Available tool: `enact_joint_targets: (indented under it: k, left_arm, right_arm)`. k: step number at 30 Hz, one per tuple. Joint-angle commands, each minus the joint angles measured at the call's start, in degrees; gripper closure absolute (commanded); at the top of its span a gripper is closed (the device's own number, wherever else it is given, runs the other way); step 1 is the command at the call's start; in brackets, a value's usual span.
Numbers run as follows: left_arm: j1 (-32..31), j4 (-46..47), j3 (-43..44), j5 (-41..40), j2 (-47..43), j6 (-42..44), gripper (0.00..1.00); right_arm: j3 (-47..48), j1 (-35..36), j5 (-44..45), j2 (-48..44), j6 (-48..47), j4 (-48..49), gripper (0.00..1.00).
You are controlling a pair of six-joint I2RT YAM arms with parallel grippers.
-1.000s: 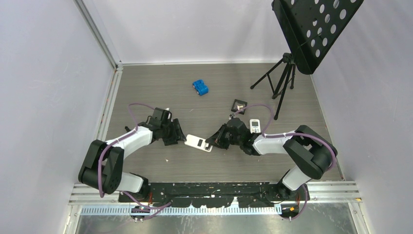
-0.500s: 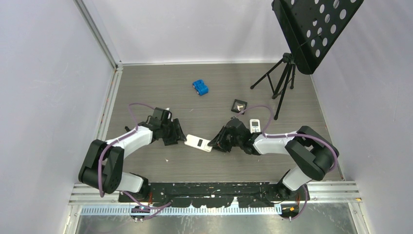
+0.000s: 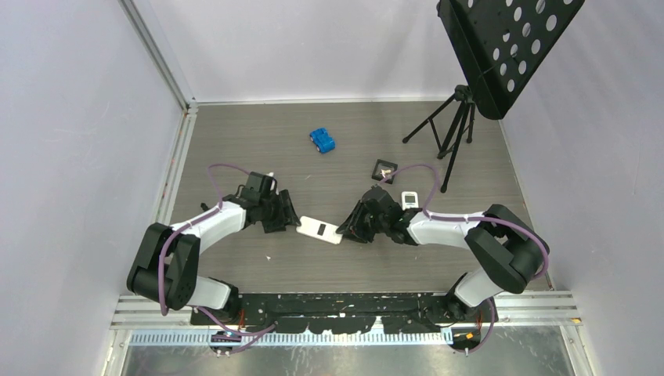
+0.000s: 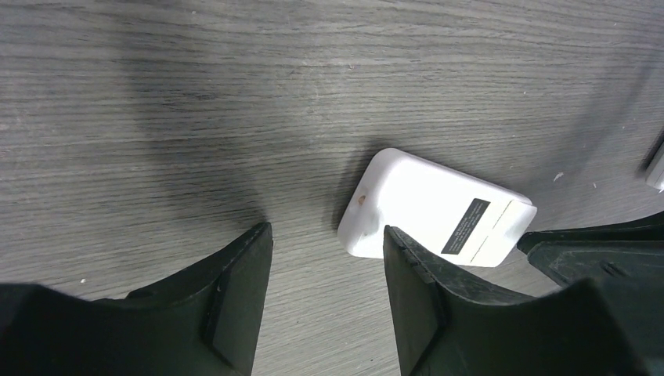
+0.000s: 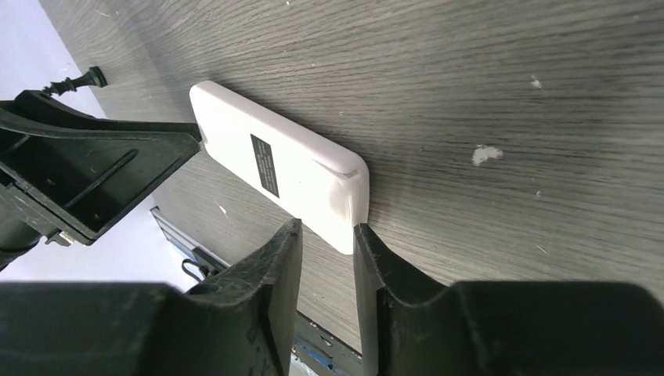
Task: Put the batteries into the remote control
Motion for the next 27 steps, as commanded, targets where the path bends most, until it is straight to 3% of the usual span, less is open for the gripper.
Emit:
enact_joint_targets:
  k: [1, 6, 23, 27]
  left_arm:
    - [0.34, -0.93, 1.0, -1.22, 0.94, 1.81, 0.44]
    - [0.32, -0.56, 0.84, 0.64, 1.54, 1.69, 0.46]
    - [0.29, -0.3, 0.34, 2.06, 2.42, 2.33, 0.48]
    - [0.29, 0.22, 0.18, 2.8, 3.02, 2.16, 0.56]
  right_arm:
    - [2.51, 0.36, 1.55, -0.44, -1.25, -2.55, 0.68]
    - [3.47, 0.39, 0.43, 1.53, -1.29, -2.35, 0.75]
    - [5.81, 0.82, 3.28, 1.54, -2.66, -10.03, 0.7]
    - [6.1, 0.83, 2.95, 2.81, -2.7, -10.17, 0.74]
